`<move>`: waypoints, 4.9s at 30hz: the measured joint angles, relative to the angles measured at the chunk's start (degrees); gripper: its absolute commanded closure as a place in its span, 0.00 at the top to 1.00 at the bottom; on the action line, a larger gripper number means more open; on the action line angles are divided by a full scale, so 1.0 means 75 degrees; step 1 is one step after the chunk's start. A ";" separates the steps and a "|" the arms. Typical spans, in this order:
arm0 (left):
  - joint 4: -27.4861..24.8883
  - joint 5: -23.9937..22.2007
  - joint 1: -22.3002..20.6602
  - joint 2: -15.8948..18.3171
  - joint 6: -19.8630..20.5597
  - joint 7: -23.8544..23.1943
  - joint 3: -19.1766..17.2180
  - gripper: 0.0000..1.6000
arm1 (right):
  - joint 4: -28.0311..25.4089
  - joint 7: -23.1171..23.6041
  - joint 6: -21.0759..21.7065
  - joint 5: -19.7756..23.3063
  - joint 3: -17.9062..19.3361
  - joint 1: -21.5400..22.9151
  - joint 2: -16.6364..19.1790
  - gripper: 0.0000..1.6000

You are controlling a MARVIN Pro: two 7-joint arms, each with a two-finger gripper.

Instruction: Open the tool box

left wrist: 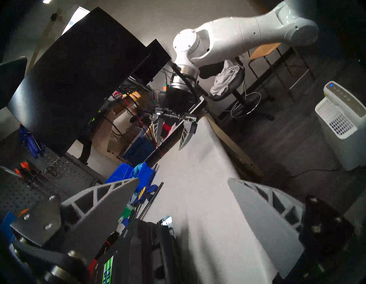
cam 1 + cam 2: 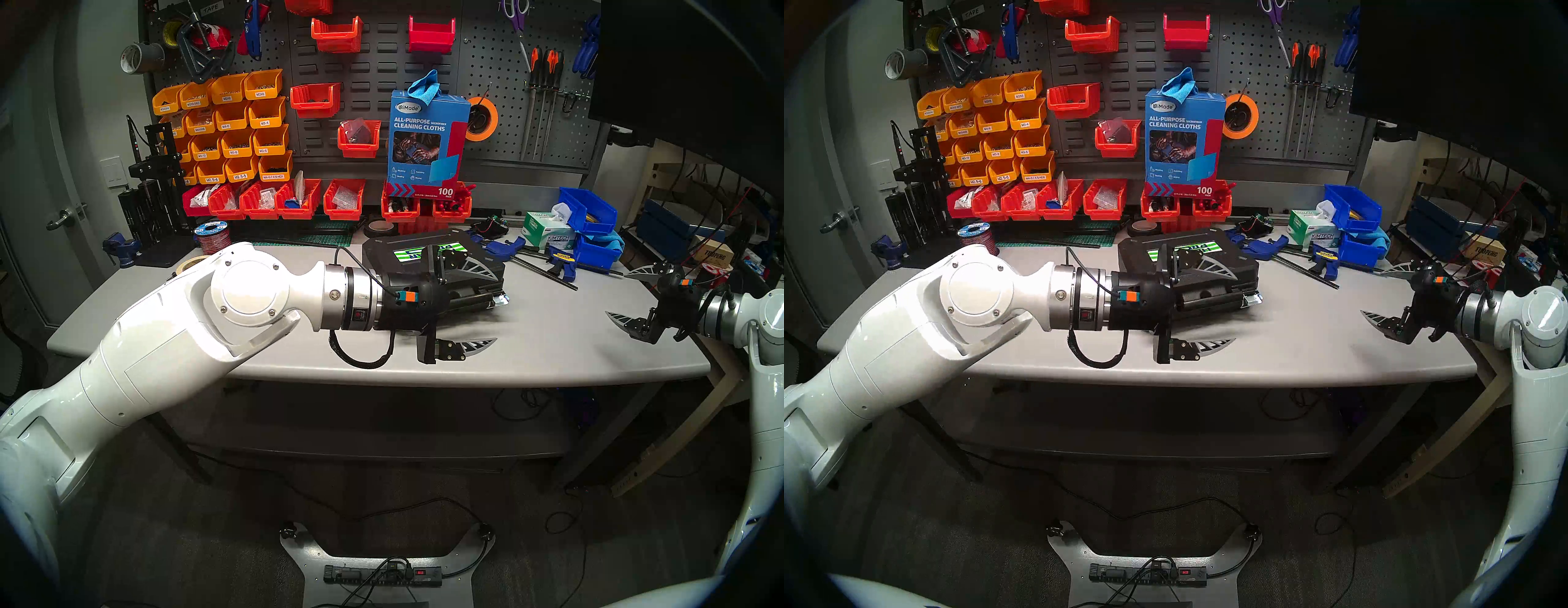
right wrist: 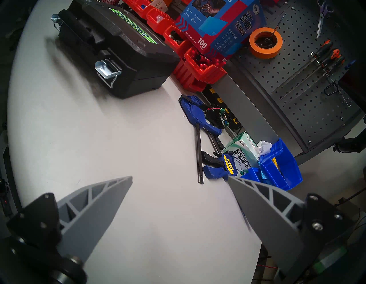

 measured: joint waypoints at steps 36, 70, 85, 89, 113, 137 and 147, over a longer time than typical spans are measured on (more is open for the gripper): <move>0.0941 0.1604 0.0095 -0.0582 0.0241 0.0771 0.0641 1.00 | -0.0004 -0.0002 0.0021 -0.0021 0.0001 0.0003 0.0000 1.00; 0.1381 0.3311 0.0103 -0.1193 0.0840 0.1967 0.0823 0.00 | -0.0006 -0.0002 0.0022 -0.0023 0.0002 0.0006 0.0000 1.00; 0.1161 0.2210 0.0069 -0.1242 0.1156 0.1409 0.0433 0.00 | -0.0006 -0.0002 0.0022 -0.0023 0.0002 0.0006 0.0000 1.00; 0.1142 0.1679 -0.0023 -0.1398 0.1543 0.1213 0.0179 0.00 | -0.0006 -0.0002 0.0022 -0.0023 0.0002 0.0008 0.0000 1.00; 0.2448 -0.1477 -0.1278 -0.2568 0.4238 0.0700 -0.2469 0.00 | -0.0002 0.0000 0.0023 -0.0020 -0.0001 0.0008 0.0000 1.00; 0.4768 -0.3389 -0.1864 -0.3050 0.7705 0.2548 -0.5366 0.00 | -0.0004 0.0000 0.0023 -0.0021 0.0001 0.0010 0.0000 1.00; 0.4722 -0.3542 -0.1145 -0.3256 0.8209 0.4055 -0.6673 0.00 | -0.0004 -0.0001 0.0023 -0.0022 0.0002 0.0011 0.0000 1.00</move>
